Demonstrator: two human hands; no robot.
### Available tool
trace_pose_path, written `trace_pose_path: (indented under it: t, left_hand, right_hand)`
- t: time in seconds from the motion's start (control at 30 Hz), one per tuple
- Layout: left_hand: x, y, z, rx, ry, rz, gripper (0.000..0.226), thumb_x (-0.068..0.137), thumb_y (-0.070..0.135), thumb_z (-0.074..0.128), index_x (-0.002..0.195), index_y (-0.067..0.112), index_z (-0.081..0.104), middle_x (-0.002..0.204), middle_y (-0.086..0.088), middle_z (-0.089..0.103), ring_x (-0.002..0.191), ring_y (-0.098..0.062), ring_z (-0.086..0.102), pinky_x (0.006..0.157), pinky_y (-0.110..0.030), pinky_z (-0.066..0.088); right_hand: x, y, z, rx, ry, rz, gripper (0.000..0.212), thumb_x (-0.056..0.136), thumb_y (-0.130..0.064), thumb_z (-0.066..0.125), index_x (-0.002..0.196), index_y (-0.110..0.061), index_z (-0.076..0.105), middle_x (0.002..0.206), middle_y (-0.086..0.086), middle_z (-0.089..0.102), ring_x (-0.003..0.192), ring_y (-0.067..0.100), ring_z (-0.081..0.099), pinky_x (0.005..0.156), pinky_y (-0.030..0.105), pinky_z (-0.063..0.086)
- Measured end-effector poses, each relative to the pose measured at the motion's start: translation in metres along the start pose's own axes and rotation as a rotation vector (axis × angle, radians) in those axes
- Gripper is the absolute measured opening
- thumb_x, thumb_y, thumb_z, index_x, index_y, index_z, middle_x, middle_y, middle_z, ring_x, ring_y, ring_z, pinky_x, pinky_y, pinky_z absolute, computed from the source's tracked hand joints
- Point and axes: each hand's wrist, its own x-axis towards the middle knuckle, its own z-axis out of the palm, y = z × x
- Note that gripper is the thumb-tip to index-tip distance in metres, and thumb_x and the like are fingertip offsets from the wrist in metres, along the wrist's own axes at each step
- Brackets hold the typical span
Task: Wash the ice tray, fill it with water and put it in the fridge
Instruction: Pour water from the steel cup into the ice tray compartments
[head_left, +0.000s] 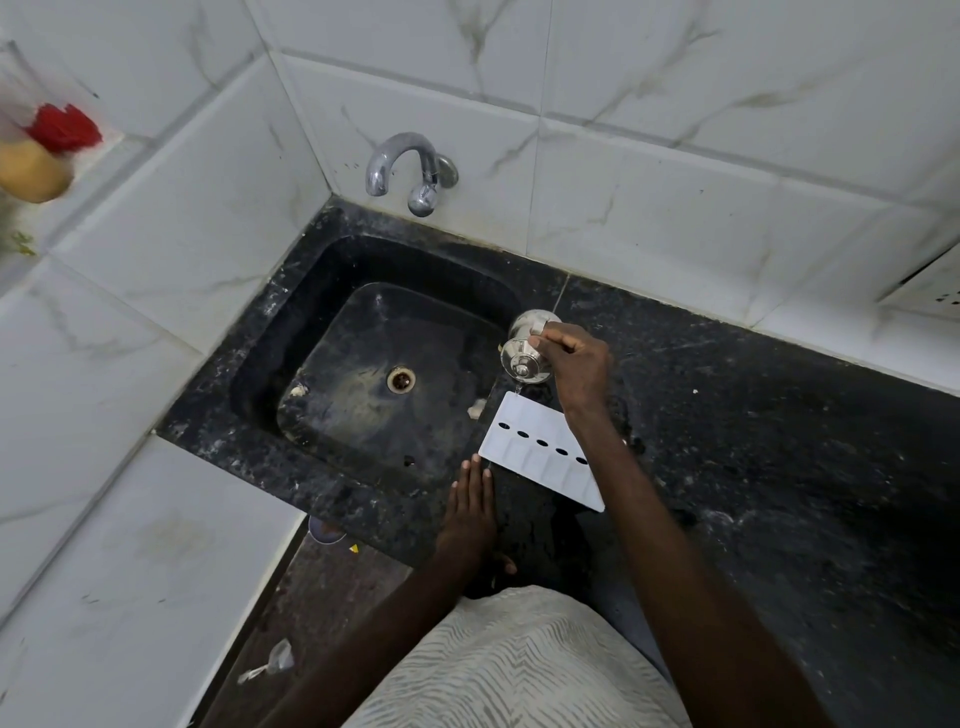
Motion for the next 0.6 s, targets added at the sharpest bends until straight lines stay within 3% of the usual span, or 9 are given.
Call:
trace_pose_path:
  t: [0.13,0.3,0.47,0.6]
  left_hand:
    - [0.0015,0.0003,-0.0017,0.01,-0.03,0.003,0.137,0.082,0.084,0.049,0.157,-0.011,-0.016,0.162,-0.032,-0.028,0.155,-0.048,-0.021,0.13,-0.053,-0.004]
    - [0.0017,-0.0003,0.0008,0.007,0.0,0.004,0.125,0.091,0.076,0.046,0.155,-0.01,-0.019,0.151,-0.031,-0.039,0.153,-0.048,-0.022,0.13,-0.053,-0.003]
    - [0.0003,-0.0002,0.0001,0.025,-0.004,0.01,0.137,0.082,0.085,0.047,0.156,-0.012,-0.016,0.159,-0.03,-0.031,0.154,-0.049,-0.02,0.129,-0.053,-0.003]
    - [0.0002,0.0001,-0.0017,0.011,-0.001,0.004,0.127,0.09,0.076,0.048,0.155,-0.011,-0.018,0.158,-0.031,-0.033,0.155,-0.048,-0.02,0.129,-0.053,-0.004]
  right_hand:
    - [-0.0021,-0.0013,0.0005,-0.002,-0.004,-0.016,0.024,0.08,0.002,0.084,0.104,-0.003,0.08,0.098,0.004,0.077,0.093,0.019,0.074,0.09,0.04,0.063]
    - [-0.0016,-0.0028,0.0001,-0.004,0.002,-0.035,0.023,0.079,0.004,0.083,0.102,0.0,0.08,0.099,0.01,0.077,0.094,0.022,0.073,0.091,0.041,0.061]
    - [-0.0004,-0.0049,-0.0012,0.016,0.007,-0.042,0.024,0.079,0.004,0.083,0.102,0.001,0.08,0.098,0.011,0.077,0.094,0.026,0.074,0.089,0.04,0.062]
    - [-0.0002,-0.0063,-0.0009,0.07,0.043,-0.006,0.022,0.081,0.004,0.083,0.102,0.003,0.079,0.102,0.017,0.077,0.096,0.032,0.074,0.086,0.04,0.062]
